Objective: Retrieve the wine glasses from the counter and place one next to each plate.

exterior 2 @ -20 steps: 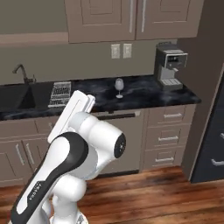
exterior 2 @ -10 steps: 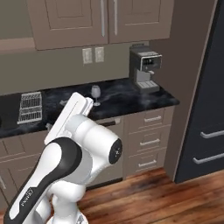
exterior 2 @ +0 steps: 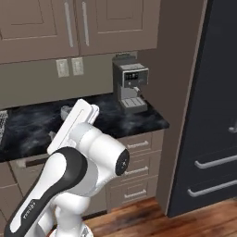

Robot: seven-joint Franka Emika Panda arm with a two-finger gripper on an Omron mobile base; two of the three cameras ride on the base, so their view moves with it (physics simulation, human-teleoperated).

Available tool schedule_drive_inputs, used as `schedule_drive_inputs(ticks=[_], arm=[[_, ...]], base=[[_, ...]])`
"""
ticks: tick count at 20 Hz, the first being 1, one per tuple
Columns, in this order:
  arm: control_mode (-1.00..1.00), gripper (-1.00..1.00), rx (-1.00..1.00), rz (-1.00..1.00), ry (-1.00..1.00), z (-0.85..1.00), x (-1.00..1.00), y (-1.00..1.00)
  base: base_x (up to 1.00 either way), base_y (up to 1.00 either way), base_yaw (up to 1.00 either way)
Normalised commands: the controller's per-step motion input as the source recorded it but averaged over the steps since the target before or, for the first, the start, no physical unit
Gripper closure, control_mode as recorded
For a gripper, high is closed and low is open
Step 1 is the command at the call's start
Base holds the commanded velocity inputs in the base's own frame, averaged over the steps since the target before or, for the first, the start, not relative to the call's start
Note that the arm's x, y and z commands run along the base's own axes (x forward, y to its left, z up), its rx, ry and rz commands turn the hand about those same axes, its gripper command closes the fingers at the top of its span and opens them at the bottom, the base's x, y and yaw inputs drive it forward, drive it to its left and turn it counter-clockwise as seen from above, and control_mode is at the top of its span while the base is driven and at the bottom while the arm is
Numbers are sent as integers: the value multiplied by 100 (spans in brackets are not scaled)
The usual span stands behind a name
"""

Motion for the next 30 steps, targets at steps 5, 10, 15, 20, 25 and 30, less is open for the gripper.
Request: schedule_drive_inputs(ticks=[5, 10, 15, 20, 25, 30], arm=[[100, -100, 0, 0, 0, 0, 0, 0], [100, -100, 0, 0, 0, 0, 0, 0], [100, -100, 0, 0, 0, 0, 0, 0], [100, -100, 0, 0, 0, 0, 0, 0], [100, -100, 0, 0, 0, 0, 0, 0], [100, -100, 0, 0, 0, 0, 0, 0]], base=[[95, 8, 1], [63, 4, 22], [14, 0, 43], [-2, -7, 38], [2, -1, 25], [5, -1, 12]])
